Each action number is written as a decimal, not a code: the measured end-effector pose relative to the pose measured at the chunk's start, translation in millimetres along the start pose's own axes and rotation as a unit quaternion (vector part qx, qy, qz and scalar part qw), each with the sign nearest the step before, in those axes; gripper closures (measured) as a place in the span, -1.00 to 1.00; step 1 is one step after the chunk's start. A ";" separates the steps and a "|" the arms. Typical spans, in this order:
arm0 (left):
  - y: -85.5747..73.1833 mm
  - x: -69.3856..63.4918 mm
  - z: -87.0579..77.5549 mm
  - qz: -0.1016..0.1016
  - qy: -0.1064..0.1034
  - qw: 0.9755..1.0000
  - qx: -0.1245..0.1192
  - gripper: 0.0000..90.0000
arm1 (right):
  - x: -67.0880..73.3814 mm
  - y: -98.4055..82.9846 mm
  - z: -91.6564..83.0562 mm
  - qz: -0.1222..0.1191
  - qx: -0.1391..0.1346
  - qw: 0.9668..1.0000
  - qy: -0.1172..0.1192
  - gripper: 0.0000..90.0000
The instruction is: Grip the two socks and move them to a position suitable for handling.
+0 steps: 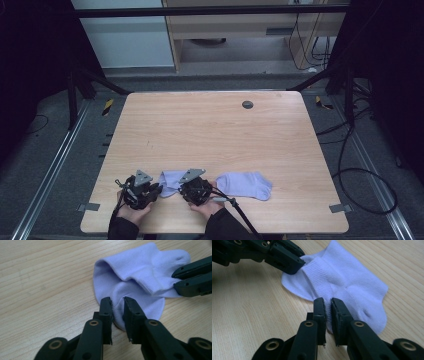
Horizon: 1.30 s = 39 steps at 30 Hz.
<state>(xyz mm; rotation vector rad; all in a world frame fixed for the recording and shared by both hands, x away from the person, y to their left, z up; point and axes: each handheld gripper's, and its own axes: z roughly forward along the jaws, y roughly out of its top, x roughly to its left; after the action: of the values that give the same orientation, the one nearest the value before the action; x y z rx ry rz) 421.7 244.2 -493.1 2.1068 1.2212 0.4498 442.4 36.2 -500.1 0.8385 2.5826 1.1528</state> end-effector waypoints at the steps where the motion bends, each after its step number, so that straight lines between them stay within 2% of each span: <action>1: 0.1 0.6 -0.1 -0.001 -0.003 1.000 0.002 0.81 | -0.2 0.9 -0.9 0.000 -0.001 1.000 0.000 0.87; 5: 0.5 1.6 -0.6 -0.002 -0.005 1.000 0.003 0.89 | -4.5 6.4 -10.4 0.022 -0.040 0.999 0.006 0.88; 10: 1.3 1.9 -3.2 0.002 -0.007 1.000 -0.001 0.91 | -15.6 18.7 -20.4 0.053 -0.076 0.996 -0.012 0.88; 16: 1.6 2.2 -3.6 0.007 -0.008 1.000 0.000 0.91 | -34.1 29.9 -15.6 0.091 -0.092 0.990 -0.052 0.87; 20: 2.2 2.6 -4.1 0.011 -0.006 1.000 0.001 0.91 | -45.5 34.9 -8.1 0.102 -0.089 0.988 -0.068 0.86; 28: 2.5 3.9 -2.5 0.006 -0.004 1.000 0.000 0.88 | -59.8 40.9 6.3 0.102 -0.076 0.988 -0.087 0.81; 30: 2.5 4.7 -3.3 0.001 -0.001 1.000 -0.002 0.85 | -61.9 42.1 6.9 0.096 -0.072 0.989 -0.086 0.76; 33: 2.5 5.1 -8.5 -0.010 0.001 1.000 -0.016 0.71 | -65.5 42.9 2.5 0.081 -0.083 0.988 -0.097 0.63; 36: 1.7 5.7 -14.5 -0.017 0.013 0.999 -0.028 0.56 | -70.7 42.4 -3.1 0.082 -0.087 0.987 -0.106 0.55; 39: -0.1 7.8 -16.0 -0.027 0.019 0.999 -0.027 0.50 | -76.4 39.2 -4.7 0.083 -0.080 0.987 -0.115 0.52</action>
<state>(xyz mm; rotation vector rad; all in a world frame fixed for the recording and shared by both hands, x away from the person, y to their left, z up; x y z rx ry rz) 416.3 256.8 -481.8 2.0243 1.2709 0.4953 519.8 11.0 -472.3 1.0957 2.2372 1.2096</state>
